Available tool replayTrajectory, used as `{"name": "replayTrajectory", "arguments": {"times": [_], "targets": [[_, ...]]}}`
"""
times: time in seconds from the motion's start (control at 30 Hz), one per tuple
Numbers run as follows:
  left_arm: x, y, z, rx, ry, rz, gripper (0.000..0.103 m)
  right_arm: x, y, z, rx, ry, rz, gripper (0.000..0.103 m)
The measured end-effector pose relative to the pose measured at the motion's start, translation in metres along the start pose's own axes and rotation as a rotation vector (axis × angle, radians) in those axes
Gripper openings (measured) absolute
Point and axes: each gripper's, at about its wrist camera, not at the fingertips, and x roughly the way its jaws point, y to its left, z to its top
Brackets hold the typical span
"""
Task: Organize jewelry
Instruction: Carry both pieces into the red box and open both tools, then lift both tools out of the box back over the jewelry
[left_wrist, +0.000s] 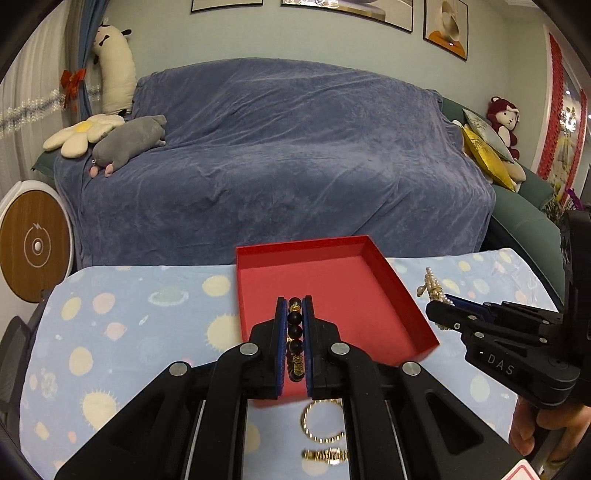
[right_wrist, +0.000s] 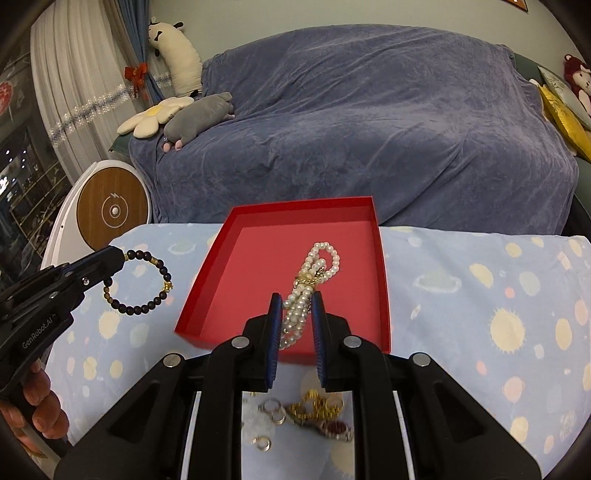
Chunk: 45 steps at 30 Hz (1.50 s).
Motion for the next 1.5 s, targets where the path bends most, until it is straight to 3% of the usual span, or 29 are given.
{"name": "replayTrajectory", "arguments": {"times": [0.27,0.6,0.7,0.73,0.83,0.9,1.03,1.2,1.5], "targets": [[0.105,0.001,0.034,0.019,0.076,0.012,0.005,0.095,-0.011,0.050,-0.017,0.076,-0.020,0.015],[0.178,0.016,0.039,-0.016,0.126,0.039,0.006,0.163,-0.029,0.052,-0.020,0.150,-0.039,0.018],[0.187,0.019,0.038,-0.031,0.136,0.044,0.006,0.164,-0.032,0.049,-0.029,0.133,-0.052,0.033],[0.188,0.020,0.039,-0.036,0.132,0.054,0.006,0.164,-0.031,0.049,-0.036,0.124,-0.055,0.034],[0.182,0.020,0.042,-0.030,0.096,0.077,0.013,0.155,-0.032,0.046,-0.041,0.089,-0.054,0.034],[0.176,0.022,0.043,-0.034,0.087,0.075,0.031,0.143,-0.034,0.044,-0.030,0.073,-0.036,0.034],[0.148,0.029,0.041,-0.068,0.066,0.047,0.036,0.100,-0.033,0.031,-0.044,0.044,-0.016,0.034],[0.090,0.027,0.011,-0.073,0.054,0.070,0.058,0.036,-0.027,-0.010,-0.077,0.051,0.000,0.034],[0.016,0.022,-0.083,-0.074,0.137,0.151,0.062,-0.027,-0.017,-0.099,-0.081,0.099,-0.037,0.034]]}}
